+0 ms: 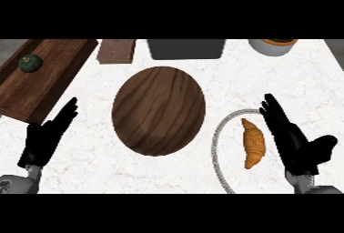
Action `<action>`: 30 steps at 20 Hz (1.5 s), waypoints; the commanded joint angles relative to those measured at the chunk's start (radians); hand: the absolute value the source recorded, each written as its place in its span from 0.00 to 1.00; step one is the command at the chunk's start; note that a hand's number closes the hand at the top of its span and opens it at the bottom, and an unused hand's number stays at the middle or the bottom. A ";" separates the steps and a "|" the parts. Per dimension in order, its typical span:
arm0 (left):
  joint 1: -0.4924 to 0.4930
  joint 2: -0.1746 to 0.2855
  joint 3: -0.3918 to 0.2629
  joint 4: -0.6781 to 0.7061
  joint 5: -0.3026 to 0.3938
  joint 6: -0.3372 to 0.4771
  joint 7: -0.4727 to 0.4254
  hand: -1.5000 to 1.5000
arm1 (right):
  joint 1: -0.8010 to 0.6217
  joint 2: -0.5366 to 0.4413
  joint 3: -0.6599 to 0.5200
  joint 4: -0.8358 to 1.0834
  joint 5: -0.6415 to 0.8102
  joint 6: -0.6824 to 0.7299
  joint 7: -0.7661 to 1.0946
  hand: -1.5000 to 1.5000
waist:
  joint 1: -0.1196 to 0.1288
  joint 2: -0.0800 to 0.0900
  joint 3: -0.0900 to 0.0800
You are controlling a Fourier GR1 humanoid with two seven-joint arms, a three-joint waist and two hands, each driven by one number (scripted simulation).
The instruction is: Pick the croissant from the placemat and place it in the bowl
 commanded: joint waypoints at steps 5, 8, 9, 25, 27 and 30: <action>-0.090 -0.007 0.074 -0.085 0.081 -0.024 0.063 0.50 | 0.007 0.042 -0.028 0.059 0.248 -0.300 -0.047 1.00 | -0.010 -0.012 -0.040; -0.092 -0.028 0.051 -0.074 0.084 -0.031 0.058 0.50 | 0.017 -0.285 0.012 0.167 0.559 -0.276 -0.053 1.00 | -0.013 -0.004 -0.060; -0.103 -0.032 0.066 -0.092 0.124 -0.040 0.107 0.50 | 0.036 -0.098 -0.001 0.132 0.560 -0.467 -0.080 0.00 | -0.022 -0.014 -0.041; -0.138 -0.020 0.116 -0.095 0.132 -0.069 0.156 0.50 | 0.041 0.110 0.204 -0.041 1.394 -0.289 0.581 0.00 | -0.027 -0.017 -0.047; -0.114 -0.032 0.108 -0.117 0.130 -0.052 0.169 0.50 | -0.006 0.111 0.195 -0.086 1.418 -0.131 0.699 0.00 | -0.014 -0.018 -0.046; -0.141 -0.066 0.070 -0.142 0.117 -0.040 0.193 0.50 | -0.131 0.176 0.227 -0.093 1.451 0.099 0.858 0.00 | 0.001 -0.015 -0.045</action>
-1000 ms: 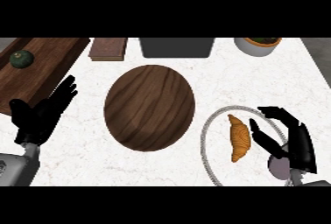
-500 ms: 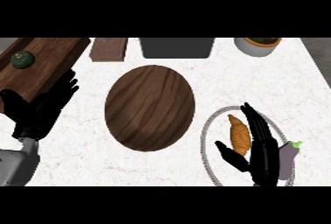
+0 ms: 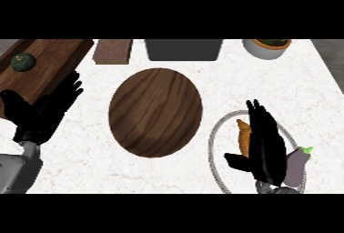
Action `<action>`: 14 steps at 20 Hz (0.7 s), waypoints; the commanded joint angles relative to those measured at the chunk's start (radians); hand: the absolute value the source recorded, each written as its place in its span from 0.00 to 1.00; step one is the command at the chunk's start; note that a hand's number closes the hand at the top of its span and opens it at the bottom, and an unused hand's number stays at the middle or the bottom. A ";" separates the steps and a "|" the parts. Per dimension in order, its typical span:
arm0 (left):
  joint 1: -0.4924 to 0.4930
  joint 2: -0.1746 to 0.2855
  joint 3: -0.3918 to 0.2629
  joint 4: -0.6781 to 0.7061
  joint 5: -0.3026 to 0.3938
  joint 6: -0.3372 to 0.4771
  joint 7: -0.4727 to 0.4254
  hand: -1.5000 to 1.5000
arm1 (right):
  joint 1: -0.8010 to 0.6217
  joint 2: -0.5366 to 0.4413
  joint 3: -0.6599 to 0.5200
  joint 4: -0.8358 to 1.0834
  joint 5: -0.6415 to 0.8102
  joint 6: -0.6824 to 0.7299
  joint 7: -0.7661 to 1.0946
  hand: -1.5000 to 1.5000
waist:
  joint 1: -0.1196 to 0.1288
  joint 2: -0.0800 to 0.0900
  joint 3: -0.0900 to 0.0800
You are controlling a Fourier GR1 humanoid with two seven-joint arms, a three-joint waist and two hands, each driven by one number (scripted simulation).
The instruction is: Pick the croissant from the placemat and place it in the bowl
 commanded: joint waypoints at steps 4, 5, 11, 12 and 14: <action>0.005 -0.012 0.000 0.016 -0.020 -0.016 -0.042 0.50 | -0.220 0.142 0.053 -0.066 0.068 0.518 0.381 0.00 | 0.015 0.005 0.002; -0.016 -0.017 -0.006 0.025 -0.028 -0.012 -0.020 0.50 | -0.259 0.181 0.054 -0.032 0.067 0.555 0.408 0.00 | 0.014 0.007 0.004; -0.022 -0.041 0.008 0.038 -0.027 -0.011 -0.017 0.50 | -0.340 0.248 0.000 0.016 0.023 0.744 0.542 0.00 | 0.005 0.006 0.005; -0.010 -0.044 0.010 0.062 -0.036 -0.018 -0.046 0.50 | -0.368 0.249 -0.017 0.052 -0.006 0.744 0.551 0.00 | 0.010 0.009 0.005; -0.021 -0.032 0.016 0.015 -0.022 -0.013 0.017 0.50 | -0.368 0.238 -0.065 0.025 -0.005 0.814 0.519 0.00 | 0.004 0.004 0.006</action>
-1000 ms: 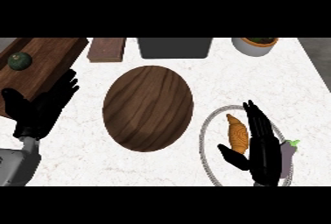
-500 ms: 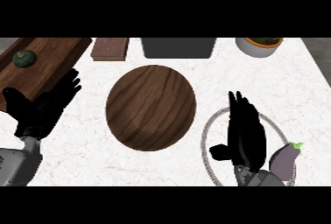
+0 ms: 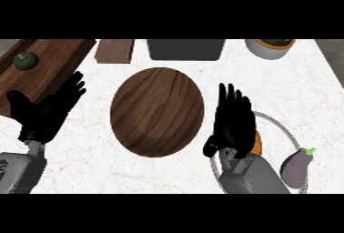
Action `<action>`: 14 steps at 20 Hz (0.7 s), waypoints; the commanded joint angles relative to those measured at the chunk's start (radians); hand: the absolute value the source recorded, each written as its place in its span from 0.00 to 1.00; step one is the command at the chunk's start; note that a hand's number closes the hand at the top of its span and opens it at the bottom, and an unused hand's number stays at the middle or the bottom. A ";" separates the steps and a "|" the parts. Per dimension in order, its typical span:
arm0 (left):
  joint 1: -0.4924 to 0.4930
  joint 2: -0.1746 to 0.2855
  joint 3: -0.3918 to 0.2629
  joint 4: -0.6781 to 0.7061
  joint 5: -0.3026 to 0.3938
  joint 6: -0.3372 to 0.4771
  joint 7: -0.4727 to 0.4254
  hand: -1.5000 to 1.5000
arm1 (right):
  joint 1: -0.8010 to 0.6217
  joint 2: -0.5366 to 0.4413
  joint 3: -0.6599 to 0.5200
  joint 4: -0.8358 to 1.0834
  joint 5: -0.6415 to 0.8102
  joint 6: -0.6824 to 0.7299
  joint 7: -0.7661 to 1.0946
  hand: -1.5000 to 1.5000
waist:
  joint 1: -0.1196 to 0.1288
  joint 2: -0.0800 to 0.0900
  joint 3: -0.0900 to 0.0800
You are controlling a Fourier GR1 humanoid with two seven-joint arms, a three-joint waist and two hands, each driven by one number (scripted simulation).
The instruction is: Pick the croissant from the placemat and place it in the bowl
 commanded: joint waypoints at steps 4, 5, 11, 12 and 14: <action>0.019 0.034 0.040 -0.035 0.021 -0.033 0.022 0.50 | -0.026 0.034 -0.028 0.039 -0.014 0.189 0.205 0.00 | 0.000 -0.004 0.001; 0.001 0.016 0.019 -0.016 0.003 -0.033 0.020 0.50 | -0.022 0.034 -0.005 0.021 -0.035 0.206 0.231 0.00 | -0.006 -0.003 0.001; -0.014 0.003 0.038 0.007 -0.017 -0.023 0.007 0.50 | -0.059 0.035 -0.065 0.061 -0.025 0.249 0.221 0.00 | -0.008 0.000 0.001; 0.049 -0.002 0.025 -0.044 -0.017 -0.018 0.009 0.50 | 0.057 0.030 -0.044 0.034 0.011 0.223 0.181 0.00 | -0.009 -0.004 0.001; 0.058 -0.019 0.002 -0.100 -0.033 0.009 0.053 0.50 | -0.023 0.035 -0.105 0.102 0.005 0.224 0.169 0.00 | 0.006 -0.002 0.002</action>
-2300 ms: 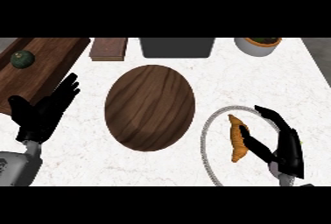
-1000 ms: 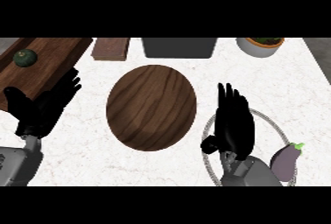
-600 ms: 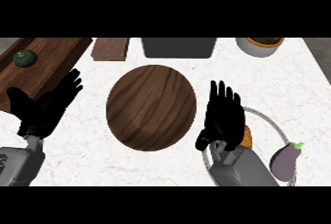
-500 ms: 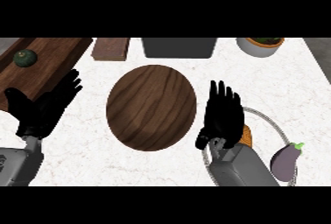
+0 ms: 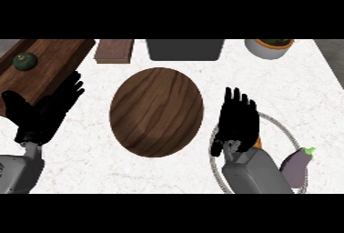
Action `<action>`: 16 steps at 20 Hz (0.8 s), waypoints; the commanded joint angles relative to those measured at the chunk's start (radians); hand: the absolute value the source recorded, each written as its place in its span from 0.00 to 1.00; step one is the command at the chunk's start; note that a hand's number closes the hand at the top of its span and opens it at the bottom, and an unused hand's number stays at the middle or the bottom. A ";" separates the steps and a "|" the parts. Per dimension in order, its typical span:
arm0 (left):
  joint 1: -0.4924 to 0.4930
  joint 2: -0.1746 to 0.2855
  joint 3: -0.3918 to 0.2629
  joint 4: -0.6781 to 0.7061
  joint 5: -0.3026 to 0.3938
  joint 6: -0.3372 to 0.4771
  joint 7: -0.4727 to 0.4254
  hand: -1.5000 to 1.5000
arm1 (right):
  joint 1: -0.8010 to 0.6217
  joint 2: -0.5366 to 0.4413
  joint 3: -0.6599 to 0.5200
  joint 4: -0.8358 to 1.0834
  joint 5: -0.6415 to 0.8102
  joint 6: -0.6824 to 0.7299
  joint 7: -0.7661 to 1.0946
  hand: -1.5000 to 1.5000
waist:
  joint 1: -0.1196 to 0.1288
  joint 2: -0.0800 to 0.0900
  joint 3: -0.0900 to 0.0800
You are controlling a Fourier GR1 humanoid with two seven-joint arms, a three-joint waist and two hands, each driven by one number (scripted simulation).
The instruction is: Pick the croissant from the placemat and place it in the bowl
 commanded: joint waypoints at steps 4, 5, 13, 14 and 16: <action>0.007 0.001 0.011 -0.037 0.006 -0.026 0.026 0.50 | -0.075 0.015 -0.035 0.089 -0.016 0.098 0.201 0.00 | 0.012 0.003 0.001; -0.024 -0.014 0.023 0.095 -0.013 -0.053 -0.049 0.50 | 0.003 0.015 0.038 0.041 0.004 0.052 0.205 0.00 | -0.005 0.005 0.000; 0.018 -0.036 0.022 -0.015 -0.049 -0.024 -0.014 0.50 | -0.032 0.015 -0.053 0.079 0.002 0.105 0.166 0.00 | 0.003 0.002 0.001; 0.000 0.004 0.066 -0.027 -0.001 -0.059 0.025 0.50 | -0.007 0.015 -0.077 0.127 0.040 0.034 0.118 0.00 | 0.004 0.003 0.001; 0.043 -0.044 0.027 -0.060 -0.046 -0.014 0.020 0.50 | -0.008 0.015 -0.046 0.137 0.023 0.016 0.156 0.00 | 0.008 0.002 0.001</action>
